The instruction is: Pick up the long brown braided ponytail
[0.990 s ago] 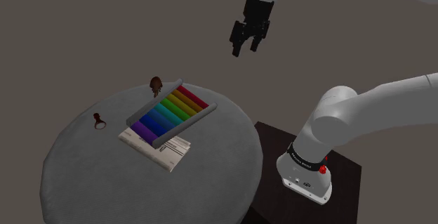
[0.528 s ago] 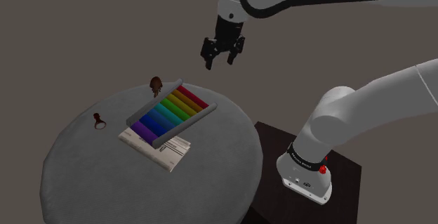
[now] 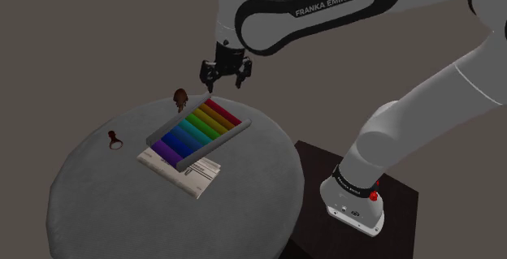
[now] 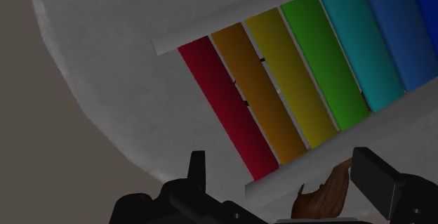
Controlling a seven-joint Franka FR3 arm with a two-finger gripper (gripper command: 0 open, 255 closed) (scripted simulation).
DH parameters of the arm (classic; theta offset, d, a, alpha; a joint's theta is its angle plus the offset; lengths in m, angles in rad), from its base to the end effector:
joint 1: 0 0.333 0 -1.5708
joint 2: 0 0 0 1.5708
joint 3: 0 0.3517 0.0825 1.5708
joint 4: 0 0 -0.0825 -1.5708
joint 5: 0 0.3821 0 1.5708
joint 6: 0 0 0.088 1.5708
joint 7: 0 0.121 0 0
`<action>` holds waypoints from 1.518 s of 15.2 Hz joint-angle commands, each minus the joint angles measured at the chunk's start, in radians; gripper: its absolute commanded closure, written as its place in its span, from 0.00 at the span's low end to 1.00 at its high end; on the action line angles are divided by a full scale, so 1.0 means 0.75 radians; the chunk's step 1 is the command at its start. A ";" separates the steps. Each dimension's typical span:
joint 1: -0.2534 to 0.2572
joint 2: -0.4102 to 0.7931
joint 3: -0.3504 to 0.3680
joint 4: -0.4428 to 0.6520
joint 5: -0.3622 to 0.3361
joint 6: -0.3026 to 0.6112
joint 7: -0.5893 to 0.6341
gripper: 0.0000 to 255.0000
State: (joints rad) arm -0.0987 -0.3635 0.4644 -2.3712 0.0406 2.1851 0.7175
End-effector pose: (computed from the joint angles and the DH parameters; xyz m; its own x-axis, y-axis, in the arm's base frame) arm 0.4127 0.1733 0.4825 0.9090 -0.3716 0.1887 -0.3782 -0.9257 -0.0009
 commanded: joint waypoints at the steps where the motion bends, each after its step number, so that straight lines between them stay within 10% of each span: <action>1: -0.038 0.114 0.064 0.060 -0.069 0.063 0.121 0.00; 7: -0.115 0.476 0.198 0.263 -0.413 0.174 0.533 0.00; 12: -0.042 0.793 0.168 0.503 -0.734 0.156 0.859 0.00; 22: 0.005 0.911 0.115 0.501 -0.862 0.239 0.975 0.00; 23: 0.007 0.914 0.114 0.500 -0.866 0.241 0.979 1.00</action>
State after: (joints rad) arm -0.0947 0.3109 0.5501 -1.9790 -0.6125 2.3686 1.4491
